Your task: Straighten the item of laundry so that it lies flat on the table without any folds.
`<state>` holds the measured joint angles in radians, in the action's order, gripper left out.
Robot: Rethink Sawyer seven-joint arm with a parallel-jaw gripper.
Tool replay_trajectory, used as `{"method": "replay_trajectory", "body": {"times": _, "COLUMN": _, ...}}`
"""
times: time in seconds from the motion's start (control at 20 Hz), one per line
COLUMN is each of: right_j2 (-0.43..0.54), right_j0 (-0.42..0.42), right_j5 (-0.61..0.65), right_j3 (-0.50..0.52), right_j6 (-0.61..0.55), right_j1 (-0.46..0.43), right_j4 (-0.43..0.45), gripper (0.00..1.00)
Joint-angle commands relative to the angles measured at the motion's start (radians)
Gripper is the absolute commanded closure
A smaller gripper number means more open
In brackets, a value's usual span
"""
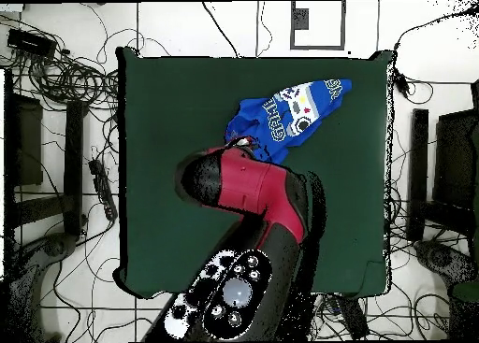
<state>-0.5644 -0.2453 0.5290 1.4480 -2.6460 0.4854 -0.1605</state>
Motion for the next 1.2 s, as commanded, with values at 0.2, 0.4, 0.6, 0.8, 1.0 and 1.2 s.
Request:
{"method": "replay_trajectory", "body": {"times": 0.2, "right_j2": 0.174, "right_j0": 0.021, "right_j5": 0.04, "right_j3": -0.043, "right_j6": 0.036, "right_j1": -0.082, "right_j4": 0.052, "gripper": 0.0}}
{"method": "replay_trajectory", "body": {"times": 0.4, "right_j2": 0.187, "right_j0": 0.026, "right_j5": 0.012, "right_j3": -0.079, "right_j6": 0.018, "right_j1": -0.124, "right_j4": 0.065, "gripper": 0.0}}
{"method": "replay_trajectory", "body": {"times": 0.6, "right_j2": 0.198, "right_j0": 0.031, "right_j5": -0.002, "right_j3": -0.13, "right_j6": 0.009, "right_j1": -0.179, "right_j4": 0.063, "gripper": 0.0}}
{"method": "replay_trajectory", "body": {"times": 0.8, "right_j2": 0.193, "right_j0": 0.021, "right_j5": -0.003, "right_j3": -0.187, "right_j6": -0.005, "right_j1": -0.236, "right_j4": 0.061, "gripper": 0.0}}
{"method": "replay_trajectory", "body": {"times": 1.0, "right_j2": 0.183, "right_j0": 0.005, "right_j5": 0.004, "right_j3": -0.234, "right_j6": -0.031, "right_j1": -0.281, "right_j4": 0.048, "gripper": 0.0}}
{"method": "replay_trajectory", "body": {"times": 1.2, "right_j2": 0.174, "right_j0": -0.007, "right_j5": 0.009, "right_j3": -0.278, "right_j6": -0.063, "right_j1": -0.331, "right_j4": 0.028, "gripper": 0.0}}
